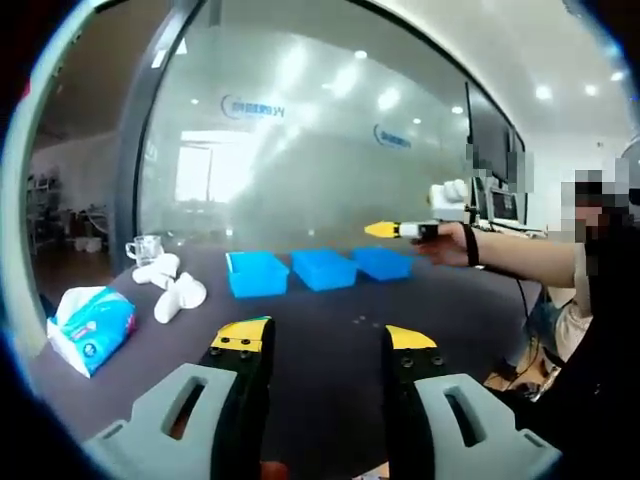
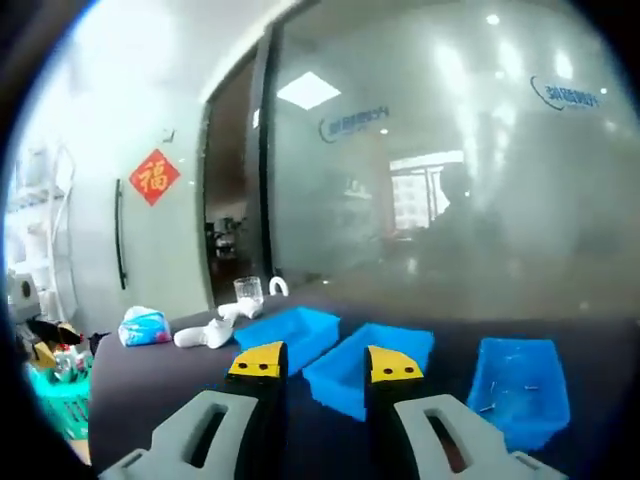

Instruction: Sort the screws, nuts, and washers into the corresponding bins

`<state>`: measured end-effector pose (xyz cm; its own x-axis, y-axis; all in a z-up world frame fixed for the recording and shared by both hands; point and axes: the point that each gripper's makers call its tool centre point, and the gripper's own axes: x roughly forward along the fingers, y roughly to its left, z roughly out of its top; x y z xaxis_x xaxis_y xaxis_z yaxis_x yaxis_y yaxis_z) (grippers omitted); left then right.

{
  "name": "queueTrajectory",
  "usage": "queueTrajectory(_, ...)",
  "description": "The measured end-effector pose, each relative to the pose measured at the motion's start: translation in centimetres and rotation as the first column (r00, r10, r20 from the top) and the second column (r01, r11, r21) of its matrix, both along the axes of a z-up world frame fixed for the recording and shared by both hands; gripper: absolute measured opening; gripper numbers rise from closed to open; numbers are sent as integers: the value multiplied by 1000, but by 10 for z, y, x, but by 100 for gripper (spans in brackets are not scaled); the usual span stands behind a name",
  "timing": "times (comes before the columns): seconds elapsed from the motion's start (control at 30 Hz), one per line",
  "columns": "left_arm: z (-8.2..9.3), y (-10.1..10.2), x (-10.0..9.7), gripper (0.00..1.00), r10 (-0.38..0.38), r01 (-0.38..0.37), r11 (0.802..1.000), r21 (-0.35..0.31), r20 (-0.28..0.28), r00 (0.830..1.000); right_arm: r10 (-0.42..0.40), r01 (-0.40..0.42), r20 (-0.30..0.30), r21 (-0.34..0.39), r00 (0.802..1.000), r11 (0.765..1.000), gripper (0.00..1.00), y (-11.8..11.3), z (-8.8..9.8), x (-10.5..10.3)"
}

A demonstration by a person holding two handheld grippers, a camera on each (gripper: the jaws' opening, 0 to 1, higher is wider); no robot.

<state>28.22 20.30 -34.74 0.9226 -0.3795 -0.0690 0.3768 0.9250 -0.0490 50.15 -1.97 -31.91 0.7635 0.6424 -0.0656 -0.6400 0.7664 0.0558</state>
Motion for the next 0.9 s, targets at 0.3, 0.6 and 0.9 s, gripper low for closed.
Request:
queueTrajectory(0.3, 4, -5, 0, 39, -12, 12, 1000, 2, 7, 1000, 30, -30, -4, 45, 1000, 999, 26, -31, -6, -62)
queueTrajectory(0.6, 3, -10, 2, 39, -25, 25, 1000, 13, 2, 1000, 10, -7, -29, 95, 1000, 995, 26, -62, -21, -112)
queueTrajectory(0.9, 0, -12, 1, 39, -35, 35, 999, 20, -8, 999, -25, 27, -33, 54, 999, 998, 26, -94, -39, -142)
